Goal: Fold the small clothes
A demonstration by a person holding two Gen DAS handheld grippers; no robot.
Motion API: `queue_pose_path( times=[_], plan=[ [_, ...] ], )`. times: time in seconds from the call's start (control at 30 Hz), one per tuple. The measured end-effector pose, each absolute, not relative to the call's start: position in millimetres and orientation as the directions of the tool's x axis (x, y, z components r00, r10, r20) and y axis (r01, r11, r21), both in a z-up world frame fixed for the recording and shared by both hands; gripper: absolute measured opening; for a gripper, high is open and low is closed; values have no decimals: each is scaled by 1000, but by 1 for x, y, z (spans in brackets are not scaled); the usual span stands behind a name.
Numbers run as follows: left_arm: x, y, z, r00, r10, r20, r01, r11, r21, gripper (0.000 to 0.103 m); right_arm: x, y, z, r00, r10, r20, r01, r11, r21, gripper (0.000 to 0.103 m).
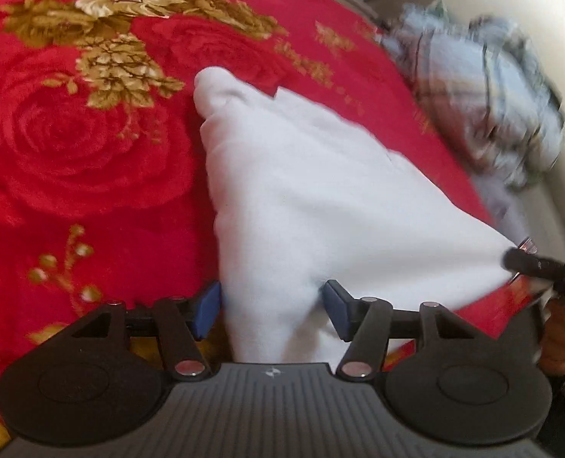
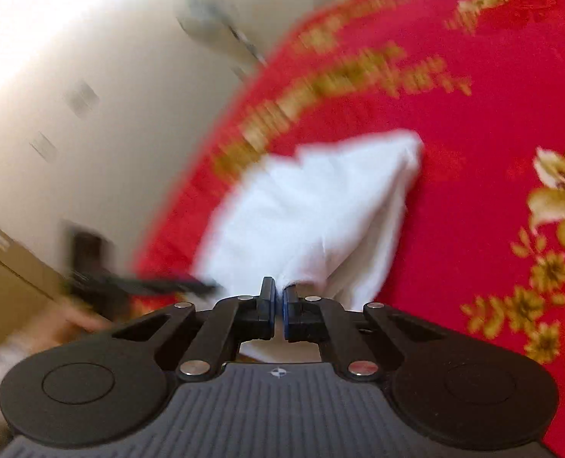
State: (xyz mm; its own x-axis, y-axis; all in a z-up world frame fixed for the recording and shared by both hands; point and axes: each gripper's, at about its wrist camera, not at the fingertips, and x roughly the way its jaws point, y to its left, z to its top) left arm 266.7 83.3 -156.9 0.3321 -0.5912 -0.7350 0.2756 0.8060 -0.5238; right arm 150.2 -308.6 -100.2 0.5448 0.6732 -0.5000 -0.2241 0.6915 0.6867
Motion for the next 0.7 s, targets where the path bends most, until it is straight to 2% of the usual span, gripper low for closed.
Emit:
queue_pose_path(
  times=[0.03,0.07,0.2,0.23,0.27,0.3,0.33,0.37,0.4,0.43,0.47,0.5,0.63,0.7],
  plan=[
    [267,85,-156,338,-607,-720,268,795,-544,67,145,-319,-96,557,684,-471,-220,668,711,3],
    [269,86,-156,341,-615,-711,262,789,-556,67,141,-326,-98,554,678,-482,-203,672,712,3],
    [272,78,-168,292,-606,-740,247,795,-555,67,145,-320,-149,358,534,-766,-56,831,554,3],
    [272,76,-172,277,-599,-751,248,800,-546,65,146,-316,-155,338,505,-794,-61,854,517,3],
    [271,74,-176,259,-587,-767,254,808,-532,51,148,-313,-156,328,502,-800,-73,858,509,4],
    [270,72,-179,228,-582,-780,266,808,-525,42,150,-310,-154,329,507,-796,-87,856,509,7],
    [268,71,-180,217,-574,-789,277,811,-514,39,151,-309,-149,341,504,-794,-105,859,500,10],
    [267,72,-180,208,-571,-794,289,811,-508,33,150,-310,-142,367,498,-786,-111,862,494,20],
    [267,73,-180,192,-573,-797,294,808,-510,29,152,-312,-134,406,499,-765,-106,858,503,41],
    [268,74,-181,178,-574,-799,291,807,-514,27,160,-314,-130,444,502,-742,-99,851,516,53],
    [268,76,-182,161,-571,-805,286,807,-516,25,165,-317,-125,494,498,-713,-90,844,528,71],
    [267,76,-181,147,-567,-810,292,808,-513,24,170,-318,-120,537,486,-690,-78,843,533,81],
    [273,75,-171,168,-583,-795,288,800,-526,29,199,-317,-123,582,454,-674,-27,840,543,82],
    [284,73,-165,185,-606,-774,262,789,-555,41,216,-308,-135,572,426,-701,9,851,525,82]
  ],
)
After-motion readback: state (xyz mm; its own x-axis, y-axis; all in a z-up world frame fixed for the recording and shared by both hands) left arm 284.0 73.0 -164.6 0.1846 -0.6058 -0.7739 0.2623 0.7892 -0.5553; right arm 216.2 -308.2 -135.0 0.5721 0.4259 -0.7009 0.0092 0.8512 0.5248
